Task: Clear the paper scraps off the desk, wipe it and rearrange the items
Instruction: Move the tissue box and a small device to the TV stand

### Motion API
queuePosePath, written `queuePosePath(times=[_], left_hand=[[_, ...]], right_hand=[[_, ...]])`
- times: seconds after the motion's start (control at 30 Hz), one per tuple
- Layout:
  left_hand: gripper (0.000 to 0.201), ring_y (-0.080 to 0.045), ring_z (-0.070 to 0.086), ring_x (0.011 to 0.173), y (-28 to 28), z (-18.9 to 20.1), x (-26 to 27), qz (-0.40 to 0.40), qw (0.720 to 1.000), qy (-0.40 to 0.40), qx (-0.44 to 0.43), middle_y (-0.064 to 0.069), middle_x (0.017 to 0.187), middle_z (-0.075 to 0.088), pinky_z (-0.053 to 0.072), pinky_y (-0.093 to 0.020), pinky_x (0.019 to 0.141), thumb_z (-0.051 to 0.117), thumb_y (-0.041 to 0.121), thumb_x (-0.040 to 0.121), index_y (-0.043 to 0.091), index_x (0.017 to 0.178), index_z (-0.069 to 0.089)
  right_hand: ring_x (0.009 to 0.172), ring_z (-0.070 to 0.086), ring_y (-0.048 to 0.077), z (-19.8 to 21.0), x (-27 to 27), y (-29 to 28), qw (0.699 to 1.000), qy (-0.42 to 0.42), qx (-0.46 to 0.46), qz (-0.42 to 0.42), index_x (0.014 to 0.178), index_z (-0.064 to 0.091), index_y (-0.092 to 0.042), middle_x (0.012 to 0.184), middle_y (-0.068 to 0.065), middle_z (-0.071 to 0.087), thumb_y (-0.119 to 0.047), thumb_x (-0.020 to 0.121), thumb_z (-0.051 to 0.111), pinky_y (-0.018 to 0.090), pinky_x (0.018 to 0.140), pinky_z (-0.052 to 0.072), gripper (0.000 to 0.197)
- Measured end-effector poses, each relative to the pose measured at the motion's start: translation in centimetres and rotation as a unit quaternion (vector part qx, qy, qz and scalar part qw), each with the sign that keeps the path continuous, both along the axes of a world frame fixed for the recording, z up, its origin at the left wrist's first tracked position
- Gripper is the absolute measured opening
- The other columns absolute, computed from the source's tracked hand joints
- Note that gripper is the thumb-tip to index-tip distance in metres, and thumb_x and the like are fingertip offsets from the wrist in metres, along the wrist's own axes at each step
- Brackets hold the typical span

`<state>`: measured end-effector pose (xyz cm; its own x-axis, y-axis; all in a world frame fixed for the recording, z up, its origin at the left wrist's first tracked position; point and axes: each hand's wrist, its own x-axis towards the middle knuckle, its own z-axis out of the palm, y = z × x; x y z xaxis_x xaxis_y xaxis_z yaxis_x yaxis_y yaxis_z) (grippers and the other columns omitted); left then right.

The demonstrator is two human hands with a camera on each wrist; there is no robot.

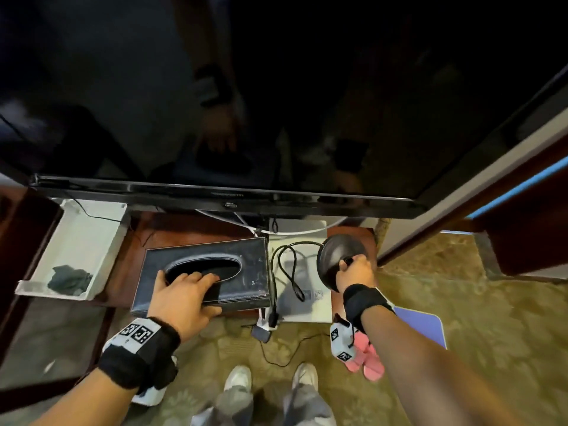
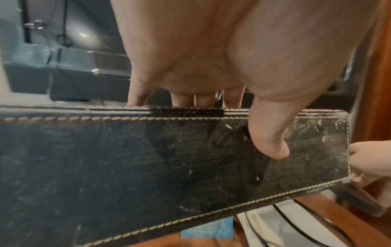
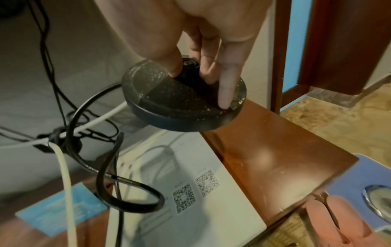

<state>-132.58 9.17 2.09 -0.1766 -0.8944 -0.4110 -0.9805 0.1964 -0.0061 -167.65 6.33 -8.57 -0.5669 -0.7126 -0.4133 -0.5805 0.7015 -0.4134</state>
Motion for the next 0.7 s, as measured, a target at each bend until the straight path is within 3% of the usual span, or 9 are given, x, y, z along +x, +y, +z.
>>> queuePosePath(times=[0.2, 0.4, 0.47, 0.63, 0.7], left_hand=[[0.062, -0.016, 0.053, 0.122, 1.7, -3.1, -0.6, 0.069, 0.998, 0.003, 0.005, 0.012, 0.121, 0.060, 0.022, -0.056, 0.111, 0.061, 0.063, 0.080, 0.039, 0.136, 0.048], [0.060, -0.017, 0.052, 0.122, 4.2, -6.0, 0.7, 0.120, 0.992, 0.002, 0.025, 0.012, 0.119, 0.059, 0.022, -0.056, 0.112, 0.061, 0.060, 0.082, 0.037, 0.136, 0.048], [0.060, -0.018, 0.054, 0.121, 4.5, -7.0, 1.0, 0.127, 0.992, 0.004, 0.028, 0.011, 0.118, 0.061, 0.023, -0.057, 0.111, 0.064, 0.059, 0.080, 0.037, 0.134, 0.050], [0.057, -0.024, 0.065, 0.097, 4.2, -9.7, 2.4, 0.108, 0.994, 0.004, 0.017, 0.008, 0.095, 0.066, 0.035, -0.063, 0.098, 0.079, 0.055, 0.065, 0.032, 0.116, 0.065], [0.057, -0.023, 0.063, 0.100, 3.7, -10.2, 3.0, 0.095, 0.995, -0.006, 0.017, 0.009, 0.098, 0.065, 0.033, -0.062, 0.100, 0.076, 0.056, 0.068, 0.034, 0.119, 0.063]], right_hand=[[0.122, 0.051, 0.036, -4.6, 1.1, -3.0, 0.990, -0.008, 0.050, 0.133, 0.130, 0.044, -0.002, 0.132, 0.018, 0.050, -0.030, 0.098, 0.051, 0.040, 0.099, 0.044, 0.043], [0.125, 0.046, 0.036, -6.7, 3.4, -5.6, 0.980, 0.014, 0.058, 0.189, 0.132, 0.044, -0.007, 0.135, 0.016, 0.048, -0.031, 0.098, 0.051, 0.042, 0.100, 0.042, 0.042], [0.126, 0.045, 0.036, -7.1, 3.7, -6.7, 0.976, 0.035, 0.060, 0.208, 0.132, 0.043, -0.006, 0.136, 0.016, 0.047, -0.031, 0.098, 0.051, 0.042, 0.098, 0.043, 0.043], [0.132, 0.037, 0.031, -8.1, 5.0, -9.5, 0.958, 0.106, 0.077, 0.255, 0.132, 0.045, -0.010, 0.137, 0.012, 0.044, -0.035, 0.100, 0.045, 0.044, 0.093, 0.046, 0.041], [0.129, 0.040, 0.033, -8.5, 5.4, -10.3, 0.955, 0.116, 0.079, 0.263, 0.130, 0.048, -0.010, 0.133, 0.013, 0.050, -0.035, 0.100, 0.045, 0.043, 0.092, 0.046, 0.039]])
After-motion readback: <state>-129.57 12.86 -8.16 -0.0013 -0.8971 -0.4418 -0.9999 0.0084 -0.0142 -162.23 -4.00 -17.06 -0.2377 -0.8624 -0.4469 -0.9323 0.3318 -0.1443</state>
